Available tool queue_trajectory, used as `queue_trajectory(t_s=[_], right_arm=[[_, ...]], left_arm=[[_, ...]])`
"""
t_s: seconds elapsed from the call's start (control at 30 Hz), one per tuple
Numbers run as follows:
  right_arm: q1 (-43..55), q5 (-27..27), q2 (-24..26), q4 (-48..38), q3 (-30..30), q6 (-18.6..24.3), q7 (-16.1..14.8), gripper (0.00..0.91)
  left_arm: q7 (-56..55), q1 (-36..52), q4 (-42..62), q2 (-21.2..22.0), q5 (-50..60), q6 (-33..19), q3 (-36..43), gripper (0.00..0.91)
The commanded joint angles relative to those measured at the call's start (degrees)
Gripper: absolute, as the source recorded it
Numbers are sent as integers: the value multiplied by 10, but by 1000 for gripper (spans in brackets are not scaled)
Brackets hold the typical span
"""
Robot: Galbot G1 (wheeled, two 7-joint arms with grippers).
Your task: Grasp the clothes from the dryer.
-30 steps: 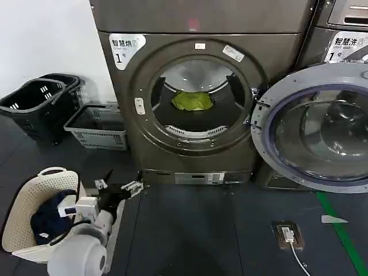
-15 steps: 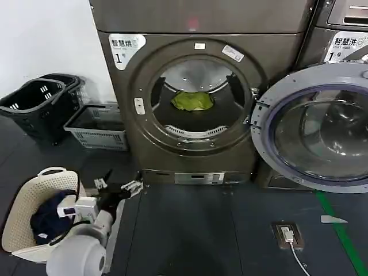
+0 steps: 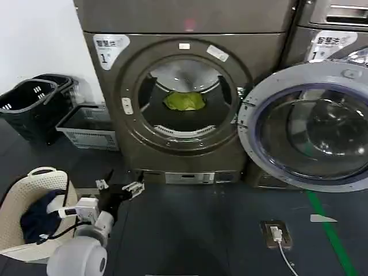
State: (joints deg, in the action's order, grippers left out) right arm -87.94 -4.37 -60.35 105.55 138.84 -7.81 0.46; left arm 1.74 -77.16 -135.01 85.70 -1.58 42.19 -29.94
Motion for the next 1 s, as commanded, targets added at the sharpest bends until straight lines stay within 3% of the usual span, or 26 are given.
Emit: queue_trajectory(t_s=[0.03, 0.8, 1.0], right_arm=[[0, 0, 1, -2, 2, 0, 1, 907], [-6, -1, -7, -9, 14, 2, 1, 907], [-4, 4, -11, -2, 6, 17, 30, 907]], left_arm=[[1, 1, -1, -1, -8, 28, -2, 907], [3, 3, 1, 0, -7, 28, -4, 907], [4, 10, 0, 1, -2, 28, 1, 907]])
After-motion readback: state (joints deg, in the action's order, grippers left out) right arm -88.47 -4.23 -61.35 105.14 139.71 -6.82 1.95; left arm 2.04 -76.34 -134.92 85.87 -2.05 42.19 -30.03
